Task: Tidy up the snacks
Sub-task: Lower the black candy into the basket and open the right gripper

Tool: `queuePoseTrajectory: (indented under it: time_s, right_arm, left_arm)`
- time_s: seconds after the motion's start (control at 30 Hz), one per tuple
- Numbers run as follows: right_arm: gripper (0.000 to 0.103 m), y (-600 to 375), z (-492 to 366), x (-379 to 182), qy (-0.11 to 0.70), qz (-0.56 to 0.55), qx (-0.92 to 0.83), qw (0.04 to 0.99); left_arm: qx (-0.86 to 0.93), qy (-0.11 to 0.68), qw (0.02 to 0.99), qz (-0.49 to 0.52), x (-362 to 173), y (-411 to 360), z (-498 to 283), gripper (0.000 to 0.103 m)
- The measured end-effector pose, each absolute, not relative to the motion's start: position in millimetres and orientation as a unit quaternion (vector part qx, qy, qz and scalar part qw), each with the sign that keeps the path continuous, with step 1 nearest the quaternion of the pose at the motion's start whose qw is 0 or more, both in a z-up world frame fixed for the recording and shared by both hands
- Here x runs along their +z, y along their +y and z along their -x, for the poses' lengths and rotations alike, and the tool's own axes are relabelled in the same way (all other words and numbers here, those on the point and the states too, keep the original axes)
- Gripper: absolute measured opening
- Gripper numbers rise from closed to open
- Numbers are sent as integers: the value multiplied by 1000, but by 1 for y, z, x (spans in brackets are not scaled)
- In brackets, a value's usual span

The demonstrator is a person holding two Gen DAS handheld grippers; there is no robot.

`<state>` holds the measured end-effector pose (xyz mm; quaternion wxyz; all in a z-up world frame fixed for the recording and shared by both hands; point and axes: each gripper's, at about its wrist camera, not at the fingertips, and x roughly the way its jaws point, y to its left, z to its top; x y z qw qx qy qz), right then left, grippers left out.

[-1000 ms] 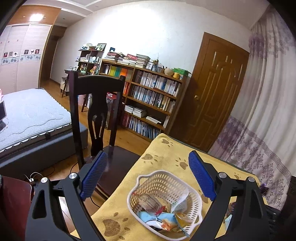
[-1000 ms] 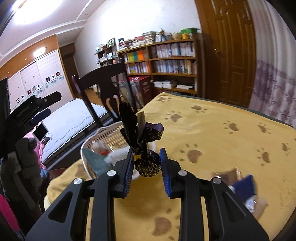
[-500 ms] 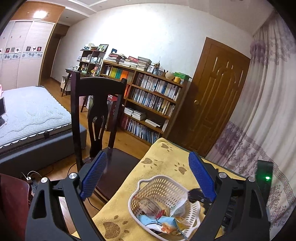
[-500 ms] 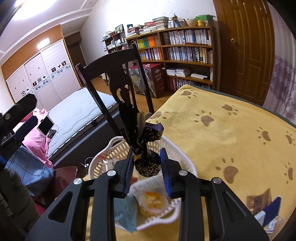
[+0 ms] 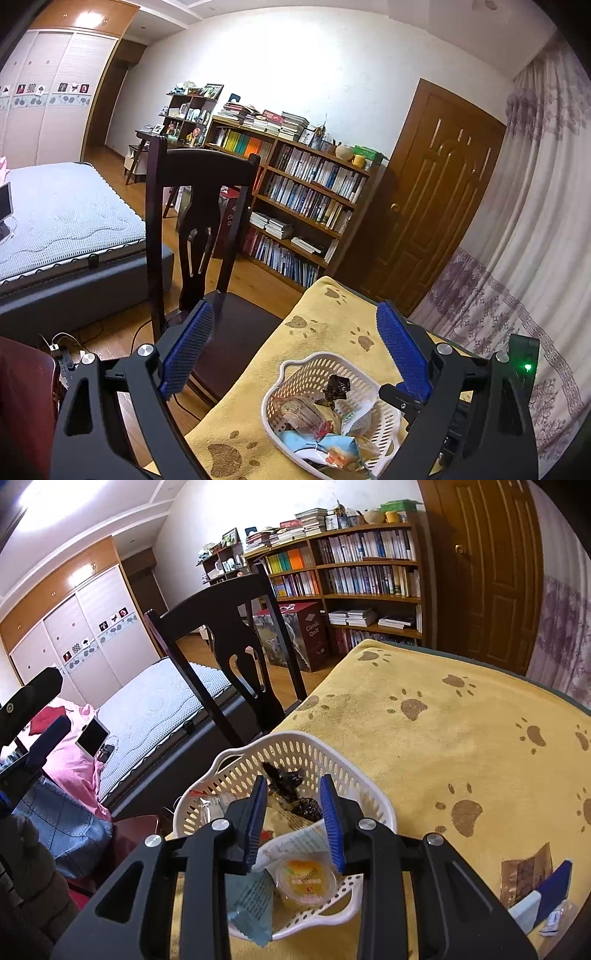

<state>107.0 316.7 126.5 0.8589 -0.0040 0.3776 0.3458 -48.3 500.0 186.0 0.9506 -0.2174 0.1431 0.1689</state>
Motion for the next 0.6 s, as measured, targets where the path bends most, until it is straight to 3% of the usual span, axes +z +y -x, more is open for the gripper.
queuePoseTrajectory:
  time_s: [0.6]
  right_arm:
    - [30, 288, -85, 120, 374, 2, 331, 866]
  left_arm:
    - [157, 143, 955, 206, 187, 491, 45, 91]
